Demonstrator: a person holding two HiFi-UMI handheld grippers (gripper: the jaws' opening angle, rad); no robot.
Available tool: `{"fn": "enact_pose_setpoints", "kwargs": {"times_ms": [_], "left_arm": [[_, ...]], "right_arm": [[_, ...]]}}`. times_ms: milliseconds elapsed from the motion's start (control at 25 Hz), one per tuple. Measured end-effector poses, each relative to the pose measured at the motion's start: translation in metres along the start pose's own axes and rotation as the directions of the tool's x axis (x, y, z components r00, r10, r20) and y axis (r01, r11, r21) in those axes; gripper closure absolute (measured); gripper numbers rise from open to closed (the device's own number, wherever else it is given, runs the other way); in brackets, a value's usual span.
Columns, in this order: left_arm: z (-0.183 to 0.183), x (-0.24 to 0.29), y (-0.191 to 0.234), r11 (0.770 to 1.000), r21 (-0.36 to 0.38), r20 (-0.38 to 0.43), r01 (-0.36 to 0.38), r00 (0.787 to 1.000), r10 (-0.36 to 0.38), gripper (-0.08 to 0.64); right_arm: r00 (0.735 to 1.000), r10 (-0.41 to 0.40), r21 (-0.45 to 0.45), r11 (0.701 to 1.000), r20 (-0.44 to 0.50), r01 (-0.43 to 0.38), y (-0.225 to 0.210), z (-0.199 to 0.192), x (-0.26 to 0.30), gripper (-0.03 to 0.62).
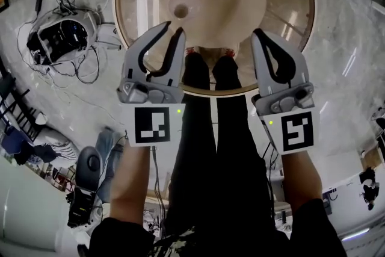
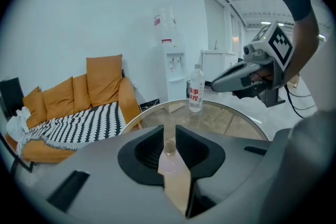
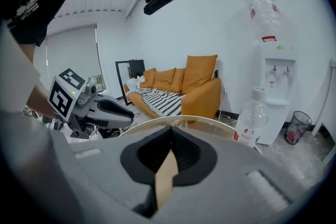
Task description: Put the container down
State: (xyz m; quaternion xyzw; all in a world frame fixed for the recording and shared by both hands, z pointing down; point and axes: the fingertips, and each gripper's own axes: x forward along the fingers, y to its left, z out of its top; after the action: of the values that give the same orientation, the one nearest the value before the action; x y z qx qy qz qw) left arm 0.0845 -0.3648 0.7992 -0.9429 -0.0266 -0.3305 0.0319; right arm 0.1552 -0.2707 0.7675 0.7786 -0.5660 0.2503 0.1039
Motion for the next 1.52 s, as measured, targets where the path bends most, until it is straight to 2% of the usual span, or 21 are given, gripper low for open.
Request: {"fn": "enact_pose_setpoints", "kwargs": {"times_ms": [80, 200, 360, 600, 840, 1000, 1160, 1320, 1520], "left_arm": [[0.010, -0.009, 0.001, 0.999, -0.025, 0.009, -0.026, 1.000, 0.026, 0.496], [0.027, -0.032, -0.004, 0.998, -0.023, 0.025, -0.064, 0.998, 0.065, 0.540], [0.029, -0.061, -0.007, 0.992, -0.100, -0.007, -0.078, 0.997, 0.078, 0.546], [0.048, -0.094, -0.009, 0.989, -0.115, -0.011, -0.095, 0.996, 0.094, 0.548], [0.112, -0.137, -0.017, 0.990, -0.108, 0.068, -0.095, 0.992, 0.103, 0.548], [0.152, -0.163, -0.020, 0.991, -0.110, 0.101, -0.081, 0.991, 0.092, 0.548], [0.194, -0.194, -0.016, 0.989, -0.109, 0.143, -0.099, 0.983, 0.115, 0.548], [0.227, -0.225, -0.015, 0.981, -0.149, 0.173, -0.125, 0.973, 0.151, 0.548], [0.280, -0.272, -0.017, 0.982, -0.143, 0.232, -0.121, 0.961, 0.152, 0.548]], "right_arm": [[1.000, -0.005, -0.007, 1.000, 0.008, 0.005, 0.001, 0.009, -0.008, 0.597], [1.000, -0.009, -0.014, 1.000, 0.019, 0.009, 0.005, 0.023, -0.026, 0.597], [1.000, -0.003, -0.030, 1.000, 0.018, 0.003, 0.015, 0.038, -0.043, 0.597], [0.999, -0.041, -0.033, 0.999, 0.028, 0.042, 0.023, 0.057, -0.070, 0.597], [0.997, -0.059, -0.019, 0.998, 0.041, 0.060, 0.029, 0.091, -0.114, 0.597], [0.992, -0.075, 0.000, 0.997, 0.103, 0.075, 0.030, 0.128, -0.143, 0.597], [0.980, -0.081, 0.012, 0.997, 0.183, 0.080, 0.033, 0.175, -0.166, 0.597], [0.972, -0.059, -0.025, 0.997, 0.225, 0.067, 0.044, 0.219, -0.185, 0.597], [0.967, -0.033, -0.076, 0.996, 0.254, 0.054, 0.065, 0.274, -0.213, 0.597]]}}
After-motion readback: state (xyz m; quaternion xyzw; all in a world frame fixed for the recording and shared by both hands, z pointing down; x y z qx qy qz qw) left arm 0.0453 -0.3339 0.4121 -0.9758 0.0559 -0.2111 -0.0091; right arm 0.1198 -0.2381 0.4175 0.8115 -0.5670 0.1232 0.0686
